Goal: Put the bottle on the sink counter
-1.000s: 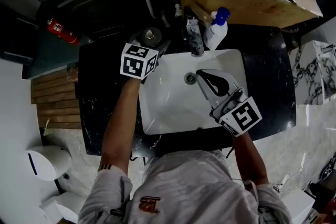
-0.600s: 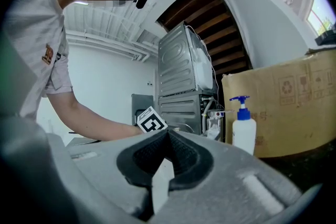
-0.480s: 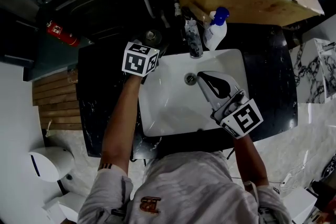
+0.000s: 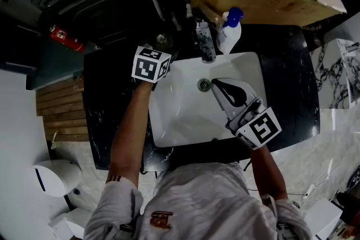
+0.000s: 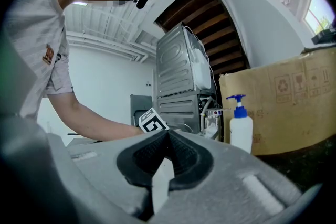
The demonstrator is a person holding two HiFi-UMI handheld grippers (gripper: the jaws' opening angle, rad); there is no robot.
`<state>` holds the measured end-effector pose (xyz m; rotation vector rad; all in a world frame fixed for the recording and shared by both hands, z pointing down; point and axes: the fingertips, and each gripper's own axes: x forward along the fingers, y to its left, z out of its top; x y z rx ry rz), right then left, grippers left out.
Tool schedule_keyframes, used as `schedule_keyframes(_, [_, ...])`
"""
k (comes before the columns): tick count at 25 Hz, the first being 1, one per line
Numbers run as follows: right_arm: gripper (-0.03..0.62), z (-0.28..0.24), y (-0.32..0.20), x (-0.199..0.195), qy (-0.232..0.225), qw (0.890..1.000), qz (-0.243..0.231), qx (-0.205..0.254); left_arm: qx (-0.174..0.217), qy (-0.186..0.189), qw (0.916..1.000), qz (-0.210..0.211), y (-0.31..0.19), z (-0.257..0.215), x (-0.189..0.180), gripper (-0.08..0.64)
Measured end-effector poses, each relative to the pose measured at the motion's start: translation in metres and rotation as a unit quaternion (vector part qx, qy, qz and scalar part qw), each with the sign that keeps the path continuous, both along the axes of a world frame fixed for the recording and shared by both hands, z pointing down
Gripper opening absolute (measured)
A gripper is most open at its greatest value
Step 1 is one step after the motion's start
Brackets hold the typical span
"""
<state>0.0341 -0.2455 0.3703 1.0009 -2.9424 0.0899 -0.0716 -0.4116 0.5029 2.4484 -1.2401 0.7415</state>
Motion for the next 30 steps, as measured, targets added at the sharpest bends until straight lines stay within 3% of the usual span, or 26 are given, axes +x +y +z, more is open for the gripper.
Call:
schedule_keyframes(10, [0.0, -0.007, 0.005, 0.006, -0.006, 1.0, 0.007, 0.004, 0.032, 0.007, 0.9993, -0.015, 0.008, -0.015, -0.011, 0.371])
schedule_keyframes(18, [0.001, -0.031, 0.006, 0.007, -0.018, 1.0, 0.008, 0.022, 0.098, 0.058, 0.9926, -0.041, 0.048, -0.077, -0.023, 0.371])
schedule_keyframes(22, [0.0, -0.047, 0.008, 0.002, -0.032, 0.999, 0.0, 0.032, 0.147, 0.112, 0.9826, -0.021, 0.086, -0.125, -0.008, 0.348])
schedule_keyframes(26, [0.0, -0.062, 0.015, -0.005, -0.046, 0.998, -0.013, 0.042, 0.185, 0.185, 0.9651, 0.012, 0.13, -0.168, 0.013, 0.255])
schedule_keyframes(30, [0.0, -0.072, 0.025, -0.012, -0.054, 0.997, -0.027, 0.052, 0.208, 0.221, 0.9526, 0.016, 0.163, -0.192, 0.022, 0.188])
